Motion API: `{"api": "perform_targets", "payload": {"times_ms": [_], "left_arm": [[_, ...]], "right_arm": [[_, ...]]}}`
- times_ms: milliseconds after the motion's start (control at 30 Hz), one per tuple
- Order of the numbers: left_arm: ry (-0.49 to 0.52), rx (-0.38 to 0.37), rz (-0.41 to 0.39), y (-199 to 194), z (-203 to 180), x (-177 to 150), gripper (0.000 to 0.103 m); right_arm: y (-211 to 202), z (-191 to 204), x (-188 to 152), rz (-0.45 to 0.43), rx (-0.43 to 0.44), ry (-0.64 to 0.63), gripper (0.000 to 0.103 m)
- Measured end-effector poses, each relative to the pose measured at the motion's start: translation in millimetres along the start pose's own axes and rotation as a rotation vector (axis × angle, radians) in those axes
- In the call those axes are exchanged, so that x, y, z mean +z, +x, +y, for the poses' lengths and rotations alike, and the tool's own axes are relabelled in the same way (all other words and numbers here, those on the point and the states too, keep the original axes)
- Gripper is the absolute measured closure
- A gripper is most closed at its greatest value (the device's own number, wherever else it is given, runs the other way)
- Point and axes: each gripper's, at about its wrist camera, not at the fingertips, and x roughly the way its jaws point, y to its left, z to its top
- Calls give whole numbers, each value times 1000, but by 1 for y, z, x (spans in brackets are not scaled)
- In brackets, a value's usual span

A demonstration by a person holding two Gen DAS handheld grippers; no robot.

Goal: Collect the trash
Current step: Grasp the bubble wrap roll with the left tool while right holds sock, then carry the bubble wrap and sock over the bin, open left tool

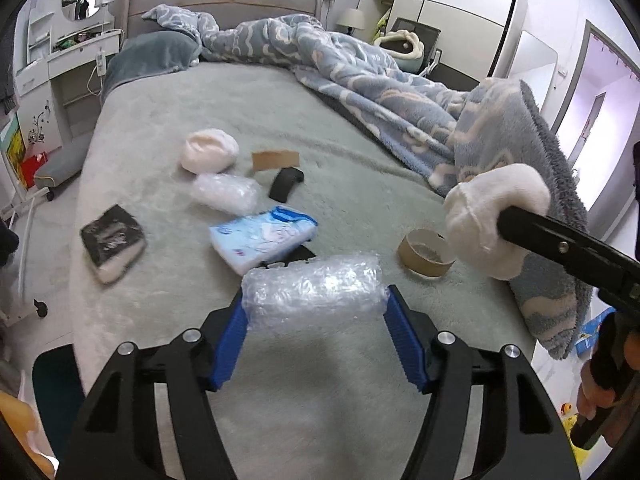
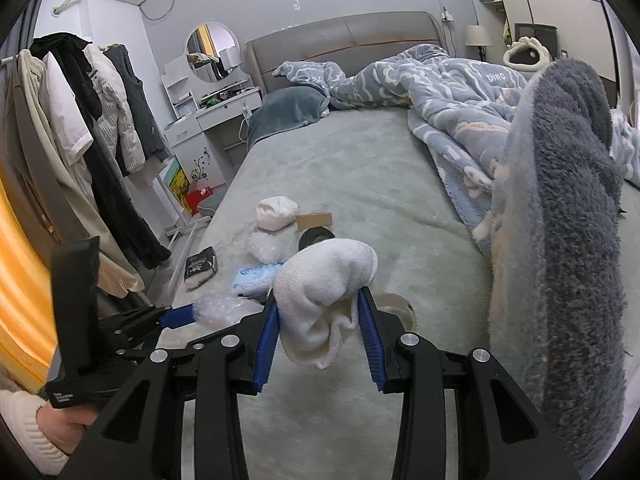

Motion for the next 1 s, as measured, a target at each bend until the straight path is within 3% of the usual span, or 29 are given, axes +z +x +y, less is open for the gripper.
{"api": "perform_targets", "payload": {"times_ms": [533, 1000], "left_arm": [[-54, 66, -59, -64, 75, -10, 35], [-101, 149, -23, -92, 153, -31, 35]], "right_arm": [[22, 66, -5, 15, 31, -41, 64], [53, 134, 0, 39, 81, -107, 64]]}}
